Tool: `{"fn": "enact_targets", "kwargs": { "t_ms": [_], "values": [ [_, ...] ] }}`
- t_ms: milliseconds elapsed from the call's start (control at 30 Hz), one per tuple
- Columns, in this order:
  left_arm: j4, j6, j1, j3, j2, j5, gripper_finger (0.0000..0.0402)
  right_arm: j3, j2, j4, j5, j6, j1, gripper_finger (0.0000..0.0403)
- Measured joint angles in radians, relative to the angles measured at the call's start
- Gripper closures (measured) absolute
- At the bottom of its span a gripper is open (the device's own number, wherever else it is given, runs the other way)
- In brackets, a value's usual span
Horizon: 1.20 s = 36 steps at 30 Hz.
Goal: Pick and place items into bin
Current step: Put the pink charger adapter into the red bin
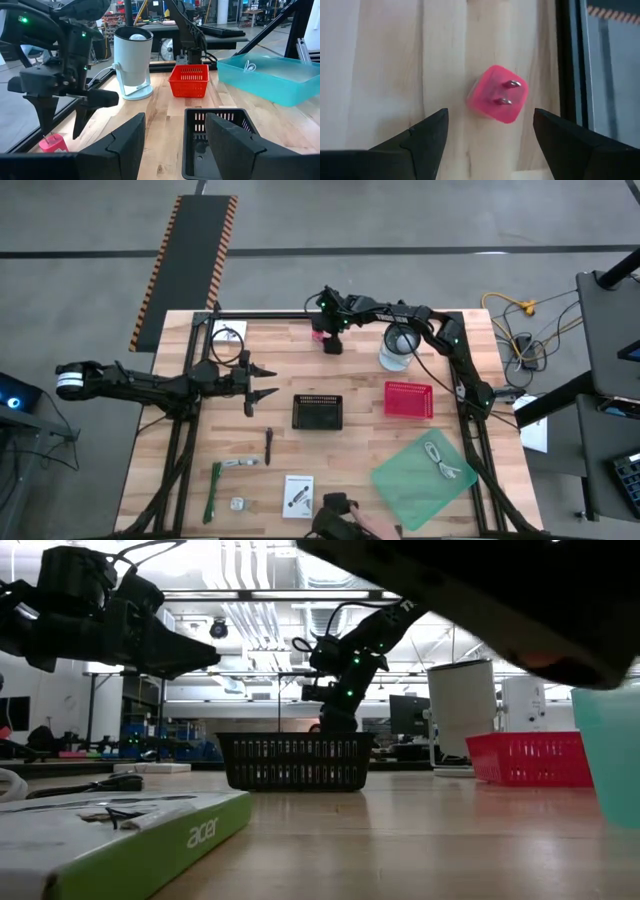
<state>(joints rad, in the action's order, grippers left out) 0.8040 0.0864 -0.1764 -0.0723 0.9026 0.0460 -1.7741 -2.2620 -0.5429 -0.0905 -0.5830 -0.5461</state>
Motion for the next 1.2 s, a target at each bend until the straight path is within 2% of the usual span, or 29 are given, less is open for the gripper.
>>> {"fn": "enact_targets", "kwargs": {
  "t_ms": [200, 433, 767, 933, 1200],
  "values": [
    [0.000, 0.000, 0.000, 0.000, 0.000, 0.000, 0.0210, 0.000, 0.000, 0.001, -0.121, -0.184, 0.000, 0.0128],
    [0.000, 0.000, 0.000, 0.000, 0.000, 0.000, 0.0210, -0.004, 0.000, 0.012, -0.120, -0.310, 0.003, 0.0132],
    [0.000, 0.000, 0.000, 0.000, 0.000, 0.000, 0.0210, -0.006, 0.000, 0.044, -0.120, -0.403, 0.003, 0.0148],
    [0.000, 0.000, 0.000, 0.000, 0.000, 0.000, 0.0210, -0.008, 0.000, 0.103, -0.120, -0.399, 0.003, 0.0155],
    [0.000, 0.000, 0.000, 0.000, 0.000, 0.000, 0.0210, -0.008, 0.001, 0.097, -0.119, -0.420, -0.002, 0.0173]
  ]
}}
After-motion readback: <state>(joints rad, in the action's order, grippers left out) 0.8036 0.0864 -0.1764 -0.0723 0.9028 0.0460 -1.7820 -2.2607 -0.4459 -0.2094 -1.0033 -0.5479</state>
